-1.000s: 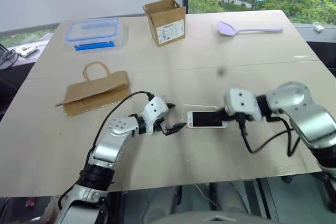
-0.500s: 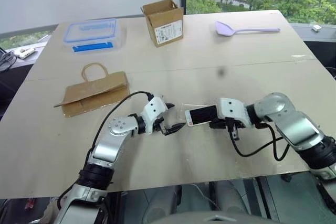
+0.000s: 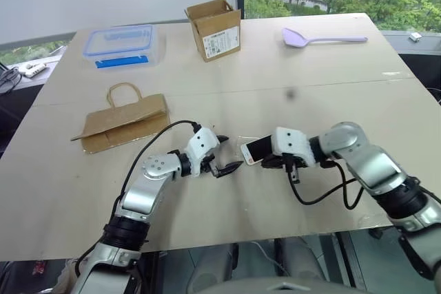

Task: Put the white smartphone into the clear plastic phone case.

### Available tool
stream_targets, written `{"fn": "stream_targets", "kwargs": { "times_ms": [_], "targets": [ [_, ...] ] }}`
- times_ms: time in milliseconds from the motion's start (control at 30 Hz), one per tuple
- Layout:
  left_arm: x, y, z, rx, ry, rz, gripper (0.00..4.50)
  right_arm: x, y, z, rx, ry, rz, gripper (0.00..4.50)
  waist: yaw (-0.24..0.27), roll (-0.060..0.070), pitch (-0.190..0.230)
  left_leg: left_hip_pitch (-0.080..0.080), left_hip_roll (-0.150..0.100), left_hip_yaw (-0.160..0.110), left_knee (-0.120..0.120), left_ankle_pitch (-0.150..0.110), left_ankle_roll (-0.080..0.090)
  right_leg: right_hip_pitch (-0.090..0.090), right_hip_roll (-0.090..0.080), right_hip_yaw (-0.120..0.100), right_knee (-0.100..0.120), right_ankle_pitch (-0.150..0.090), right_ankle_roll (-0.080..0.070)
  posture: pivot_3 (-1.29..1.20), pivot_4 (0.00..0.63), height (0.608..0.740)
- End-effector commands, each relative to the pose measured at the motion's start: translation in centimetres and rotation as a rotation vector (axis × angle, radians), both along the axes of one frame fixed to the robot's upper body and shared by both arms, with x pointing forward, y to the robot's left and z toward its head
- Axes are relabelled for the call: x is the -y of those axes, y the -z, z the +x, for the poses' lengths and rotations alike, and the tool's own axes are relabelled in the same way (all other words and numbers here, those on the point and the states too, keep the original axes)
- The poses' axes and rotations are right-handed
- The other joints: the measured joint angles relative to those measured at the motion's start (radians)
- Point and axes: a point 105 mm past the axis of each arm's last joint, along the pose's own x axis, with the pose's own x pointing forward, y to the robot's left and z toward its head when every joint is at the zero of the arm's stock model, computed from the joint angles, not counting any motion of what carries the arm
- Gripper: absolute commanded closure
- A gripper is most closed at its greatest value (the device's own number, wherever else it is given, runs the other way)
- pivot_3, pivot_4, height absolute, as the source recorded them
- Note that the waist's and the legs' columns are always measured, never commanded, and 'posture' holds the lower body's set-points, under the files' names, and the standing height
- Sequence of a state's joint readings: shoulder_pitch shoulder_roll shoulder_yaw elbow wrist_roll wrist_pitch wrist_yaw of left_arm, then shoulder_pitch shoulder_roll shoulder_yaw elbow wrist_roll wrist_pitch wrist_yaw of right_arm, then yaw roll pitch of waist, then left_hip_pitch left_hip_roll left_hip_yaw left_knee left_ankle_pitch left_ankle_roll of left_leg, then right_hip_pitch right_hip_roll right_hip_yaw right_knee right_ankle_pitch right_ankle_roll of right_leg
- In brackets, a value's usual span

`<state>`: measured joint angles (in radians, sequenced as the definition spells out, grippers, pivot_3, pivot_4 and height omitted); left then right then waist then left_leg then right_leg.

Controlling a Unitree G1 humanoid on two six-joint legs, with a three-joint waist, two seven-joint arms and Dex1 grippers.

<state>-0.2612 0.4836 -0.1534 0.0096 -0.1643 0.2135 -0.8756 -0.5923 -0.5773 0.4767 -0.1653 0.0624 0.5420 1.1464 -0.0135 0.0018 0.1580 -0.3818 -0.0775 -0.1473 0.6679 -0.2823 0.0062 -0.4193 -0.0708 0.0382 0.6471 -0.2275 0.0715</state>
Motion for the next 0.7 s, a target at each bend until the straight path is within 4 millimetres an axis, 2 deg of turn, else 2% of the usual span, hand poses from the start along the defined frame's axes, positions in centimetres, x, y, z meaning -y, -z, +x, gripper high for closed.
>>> {"fn": "stream_targets", "kwargs": {
  "times_ms": [33, 200, 333, 400, 467, 567, 700],
  "targets": [
    [-0.1, -0.4, -0.1, 0.013, -0.007, -0.010, 0.00, -0.6, -0.8, 1.1, 0.064, 0.022, 0.013, 4.42, 0.000, 0.000, 0.000, 0.000, 0.000, 0.000, 0.000, 0.000, 0.000, 0.000, 0.000, 0.000, 0.000, 0.000, 0.000, 0.00, 0.150, 0.740],
    [-0.3, -0.3, -0.2, 0.008, -0.013, -0.010, 0.00, -1.0, -0.9, 1.8, 0.073, 0.060, 0.043, 4.42, 0.000, 0.000, 0.000, 0.000, 0.000, 0.000, 0.000, 0.000, 0.000, 0.000, 0.000, 0.000, 0.000, 0.000, 0.000, 0.00, 0.150, 0.740],
    [-0.4, -0.2, -0.3, 0.007, -0.016, -0.012, 0.00, -1.2, -1.0, 1.6, 0.069, 0.045, 0.056, 4.42, -0.001, 0.000, 0.000, 0.000, 0.000, 0.000, 0.000, 0.000, 0.000, 0.000, 0.000, 0.000, 0.000, 0.000, 0.000, 0.00, 0.150, 0.740],
    [-0.4, -0.2, -0.3, 0.007, -0.017, -0.013, 0.00, -1.6, -1.7, 0.9, 0.052, 0.009, 0.096, 4.42, -0.001, 0.000, 0.000, 0.000, 0.000, 0.000, 0.000, 0.000, 0.000, 0.000, 0.000, 0.000, 0.000, 0.000, 0.000, 0.00, 0.150, 0.740],
    [-0.5, -0.2, -0.2, 0.008, -0.020, -0.016, 0.00, -2.1, -3.2, 0.2, 0.036, -0.022, 0.171, 4.42, -0.001, 0.000, 0.000, 0.000, 0.000, 0.000, 0.000, 0.000, 0.000, 0.000, 0.000, 0.000, 0.000, 0.000, 0.000, 0.00, 0.150, 0.740],
    [-0.6, -0.3, -0.2, 0.008, -0.025, -0.024, 0.00, -2.4, -5.4, 1.3, 0.089, 0.025, 0.250, 4.42, -0.003, 0.000, 0.000, 0.000, 0.000, 0.000, 0.000, 0.000, 0.000, -0.001, 0.000, 0.001, 0.000, 0.000, 0.000, 0.00, 0.150, 0.740],
    [-0.7, -0.1, -0.4, 0.002, -0.025, -0.026, 0.00, -1.9, -6.1, 3.9, 0.164, 0.145, 0.264, 4.42, -0.003, 0.000, 0.000, 0.000, 0.000, 0.000, 0.000, 0.000, 0.000, -0.001, 0.000, 0.001, 0.001, 0.000, 0.000, 0.00, 0.150, 0.740]
  ]
}}
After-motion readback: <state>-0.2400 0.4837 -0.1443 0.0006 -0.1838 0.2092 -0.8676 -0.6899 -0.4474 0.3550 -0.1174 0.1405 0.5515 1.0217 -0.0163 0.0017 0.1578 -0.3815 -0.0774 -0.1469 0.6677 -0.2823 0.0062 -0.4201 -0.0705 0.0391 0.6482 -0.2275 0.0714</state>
